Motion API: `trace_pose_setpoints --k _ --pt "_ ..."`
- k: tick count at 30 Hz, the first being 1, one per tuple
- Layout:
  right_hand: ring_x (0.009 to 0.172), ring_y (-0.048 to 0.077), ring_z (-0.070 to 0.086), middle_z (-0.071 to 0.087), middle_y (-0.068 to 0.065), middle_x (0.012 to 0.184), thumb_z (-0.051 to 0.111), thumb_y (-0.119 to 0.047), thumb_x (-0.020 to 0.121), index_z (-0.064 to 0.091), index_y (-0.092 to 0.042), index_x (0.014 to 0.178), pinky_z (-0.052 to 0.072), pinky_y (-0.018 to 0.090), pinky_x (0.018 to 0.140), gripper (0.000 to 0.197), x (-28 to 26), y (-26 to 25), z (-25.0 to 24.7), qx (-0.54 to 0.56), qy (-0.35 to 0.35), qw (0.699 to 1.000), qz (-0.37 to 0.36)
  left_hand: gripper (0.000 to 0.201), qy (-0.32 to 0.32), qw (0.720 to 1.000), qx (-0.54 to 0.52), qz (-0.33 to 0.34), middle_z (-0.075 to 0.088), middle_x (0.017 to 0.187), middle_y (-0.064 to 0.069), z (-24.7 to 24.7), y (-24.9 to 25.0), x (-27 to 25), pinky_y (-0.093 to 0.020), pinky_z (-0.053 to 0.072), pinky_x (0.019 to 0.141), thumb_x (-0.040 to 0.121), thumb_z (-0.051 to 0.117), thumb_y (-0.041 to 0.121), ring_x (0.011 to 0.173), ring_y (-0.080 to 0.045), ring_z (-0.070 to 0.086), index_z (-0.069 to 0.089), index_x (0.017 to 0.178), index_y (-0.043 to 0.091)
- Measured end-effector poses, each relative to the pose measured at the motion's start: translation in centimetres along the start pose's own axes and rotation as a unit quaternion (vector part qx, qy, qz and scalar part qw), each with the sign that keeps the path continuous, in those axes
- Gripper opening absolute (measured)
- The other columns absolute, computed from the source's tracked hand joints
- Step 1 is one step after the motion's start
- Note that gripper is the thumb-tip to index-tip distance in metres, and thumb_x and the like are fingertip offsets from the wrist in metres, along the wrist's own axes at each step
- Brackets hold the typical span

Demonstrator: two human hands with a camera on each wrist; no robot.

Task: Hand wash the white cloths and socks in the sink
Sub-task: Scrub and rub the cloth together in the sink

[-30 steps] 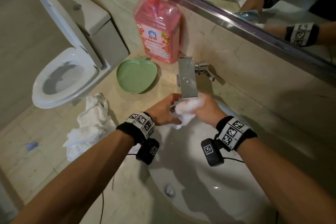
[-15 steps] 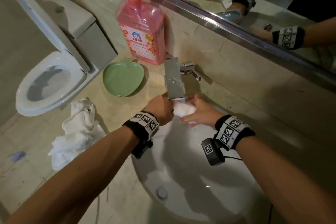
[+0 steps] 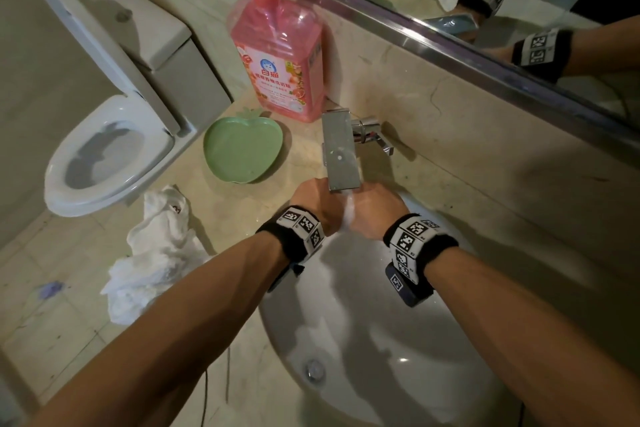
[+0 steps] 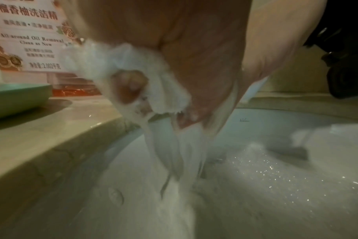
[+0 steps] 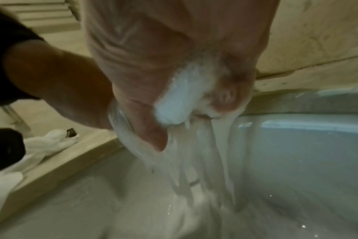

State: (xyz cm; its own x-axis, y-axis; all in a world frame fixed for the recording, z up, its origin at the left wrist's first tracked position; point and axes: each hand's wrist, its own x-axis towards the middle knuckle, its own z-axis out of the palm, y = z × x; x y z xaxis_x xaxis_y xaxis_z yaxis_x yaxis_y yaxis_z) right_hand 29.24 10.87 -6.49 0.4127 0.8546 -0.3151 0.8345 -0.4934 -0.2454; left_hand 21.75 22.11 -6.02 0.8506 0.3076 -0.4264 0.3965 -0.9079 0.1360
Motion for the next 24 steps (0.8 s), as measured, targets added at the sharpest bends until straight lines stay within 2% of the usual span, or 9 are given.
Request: trace_pose_setpoints --k 2,4,6,9,12,14,16,21,24 --pt "0.067 0.018 0.064 0.061 0.0 0.07 0.049 -0.016 0.09 0.067 -0.014 0.081 0.042 0.023 0.06 0.02 -0.3 -0.2 -0.2 -0.021 0.0 1.0 -0.003 0.021 -0.009 0.999 0.026 0.023 0.07 0.104 -0.003 0.5 0.2 0.3 -0.028 0.044 0.07 0.092 0.038 0.036 0.086 -0.026 0.065 0.057 0.094 0.025" --pt "0.076 0.02 0.069 0.064 0.001 0.074 0.054 -0.014 0.088 0.069 -0.013 0.083 0.05 0.026 0.066 0.016 -0.5 -0.1 -0.1 -0.01 -0.002 1.0 -0.004 0.041 -0.026 0.999 0.024 0.04 0.069 0.113 0.001 0.8 0.3 0.6 -0.027 0.045 0.077 0.085 0.027 0.041 0.096 -0.023 0.065 0.056 0.109 0.026" --pt "0.091 0.022 0.068 0.071 0.005 0.092 0.059 -0.019 0.091 0.07 -0.012 0.098 0.054 0.034 0.088 0.014 -0.5 0.1 -0.1 0.0 -0.023 1.0 -0.011 0.056 -0.031 0.999 -0.018 0.033 0.068 0.117 0.005 1.3 0.3 0.8 -0.024 0.045 0.075 0.079 0.028 0.044 0.089 -0.019 0.063 0.051 0.129 0.033" --pt "0.109 0.021 0.063 0.069 0.005 0.112 0.061 -0.024 0.094 0.065 -0.011 0.116 0.039 0.036 0.108 0.026 -0.4 0.6 0.3 0.0 -0.052 0.999 -0.013 0.051 -0.022 0.997 -0.067 0.005 0.068 0.118 0.001 1.1 0.0 0.8 -0.019 0.044 0.064 0.078 0.043 0.048 0.077 -0.016 0.06 0.056 0.125 0.033" --pt "0.095 0.025 0.067 0.07 0.008 0.105 0.068 -0.022 0.087 0.062 -0.014 0.111 0.054 0.036 0.091 0.026 -0.2 0.8 0.0 0.086 -0.016 0.996 0.033 0.06 -0.036 0.992 -0.125 0.011 0.062 0.132 -0.004 0.9 -0.5 0.6 -0.034 0.053 0.09 0.078 0.046 0.054 0.111 -0.029 0.063 0.047 0.137 0.044" --pt "0.095 0.027 0.067 0.067 0.009 0.108 0.073 -0.023 0.082 0.052 -0.015 0.123 0.057 0.043 0.085 0.047 -0.1 0.9 -0.5 0.184 -0.017 0.982 0.048 0.054 -0.034 0.987 -0.154 0.038 0.063 0.129 -0.007 0.8 -1.1 0.2 -0.031 0.05 0.092 0.082 0.058 0.045 0.113 -0.032 0.062 0.052 0.134 0.036" --pt "0.11 0.029 0.063 0.062 0.011 0.123 0.073 -0.018 0.081 0.042 -0.012 0.137 0.053 0.045 0.094 0.065 -0.2 1.2 -0.9 0.232 -0.059 0.971 0.023 0.053 -0.038 0.972 -0.223 0.067 0.061 0.129 -0.006 0.8 -1.7 -0.4 -0.025 0.045 0.093 0.081 0.067 0.032 0.115 -0.027 0.059 0.055 0.132 0.023" --pt "0.127 0.026 0.052 0.056 0.011 0.135 0.063 0.002 0.083 0.064 -0.018 0.129 0.04 0.032 0.108 0.05 -1.0 1.0 -0.7 0.216 -0.042 0.975 -0.04 0.071 -0.095 0.967 -0.232 0.046 0.056 0.139 -0.004 1.1 -2.8 -1.9 -0.036 0.041 0.107 0.09 0.06 0.052 0.127 -0.025 0.052 0.036 0.149 0.02" --pt "0.115 0.029 0.058 0.061 0.011 0.122 0.069 0.001 0.08 0.066 -0.008 0.118 0.036 0.021 0.091 0.039 -1.3 0.1 -0.1 0.224 0.015 0.974 -0.026 0.056 -0.074 0.946 -0.31 0.06 0.061 0.126 0.001 1.5 -2.5 -2.8 -0.021 0.048 0.095 0.096 0.059 0.03 0.109 -0.017 0.059 0.039 0.147 0.018"
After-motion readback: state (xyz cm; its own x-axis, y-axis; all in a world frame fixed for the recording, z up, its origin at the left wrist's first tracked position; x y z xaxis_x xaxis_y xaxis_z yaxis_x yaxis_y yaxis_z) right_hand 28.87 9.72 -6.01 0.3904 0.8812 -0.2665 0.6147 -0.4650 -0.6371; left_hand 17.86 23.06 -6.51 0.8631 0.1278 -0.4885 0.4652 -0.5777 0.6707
